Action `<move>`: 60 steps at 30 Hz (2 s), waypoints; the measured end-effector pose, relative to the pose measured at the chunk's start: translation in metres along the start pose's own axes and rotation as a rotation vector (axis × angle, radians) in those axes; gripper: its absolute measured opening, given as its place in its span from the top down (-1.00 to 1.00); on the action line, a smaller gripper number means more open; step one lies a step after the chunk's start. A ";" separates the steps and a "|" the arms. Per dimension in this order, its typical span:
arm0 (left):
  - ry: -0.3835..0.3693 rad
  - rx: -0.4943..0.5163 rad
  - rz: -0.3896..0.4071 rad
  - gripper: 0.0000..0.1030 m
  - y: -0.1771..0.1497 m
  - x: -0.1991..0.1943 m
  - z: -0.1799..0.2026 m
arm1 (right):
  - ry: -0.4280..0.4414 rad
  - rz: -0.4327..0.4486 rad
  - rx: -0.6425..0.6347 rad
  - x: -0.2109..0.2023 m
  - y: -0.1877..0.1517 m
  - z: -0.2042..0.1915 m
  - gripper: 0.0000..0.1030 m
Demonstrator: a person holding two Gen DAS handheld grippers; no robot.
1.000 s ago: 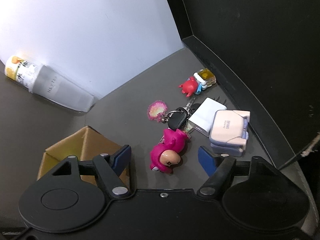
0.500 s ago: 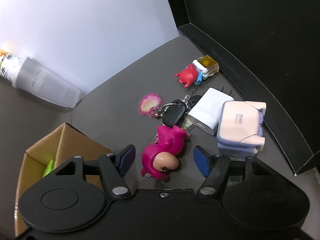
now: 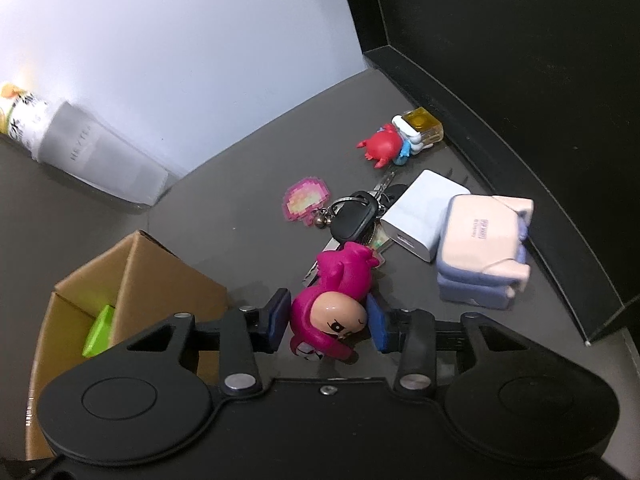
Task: Organize rigid objects
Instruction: 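Lift the magenta figurine with the right gripper and carry it into the box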
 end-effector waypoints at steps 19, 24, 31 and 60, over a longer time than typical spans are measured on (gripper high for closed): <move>-0.016 -0.016 0.020 0.74 0.002 -0.005 -0.004 | 0.064 0.019 -0.011 -0.063 0.005 -0.017 0.21; -0.027 -0.011 0.031 0.74 0.000 -0.005 -0.004 | 0.064 0.014 -0.063 -0.084 0.013 -0.031 0.21; -0.050 0.007 0.055 0.74 -0.005 -0.008 -0.006 | 0.078 0.052 -0.102 -0.115 0.021 -0.053 0.21; -0.113 0.025 0.083 0.72 -0.011 -0.016 -0.007 | 0.131 -0.076 -0.251 -0.106 -0.018 -0.123 0.20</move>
Point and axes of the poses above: each gripper's, at about its wrist camera, not at the fingertips, and x roughly the way its jaws point, z to its right, y to its top, the point moved 10 cm from there along x, roughly the way its jaws point, and after that the axes turned 7 degrees about -z, right-handed, at the moved point
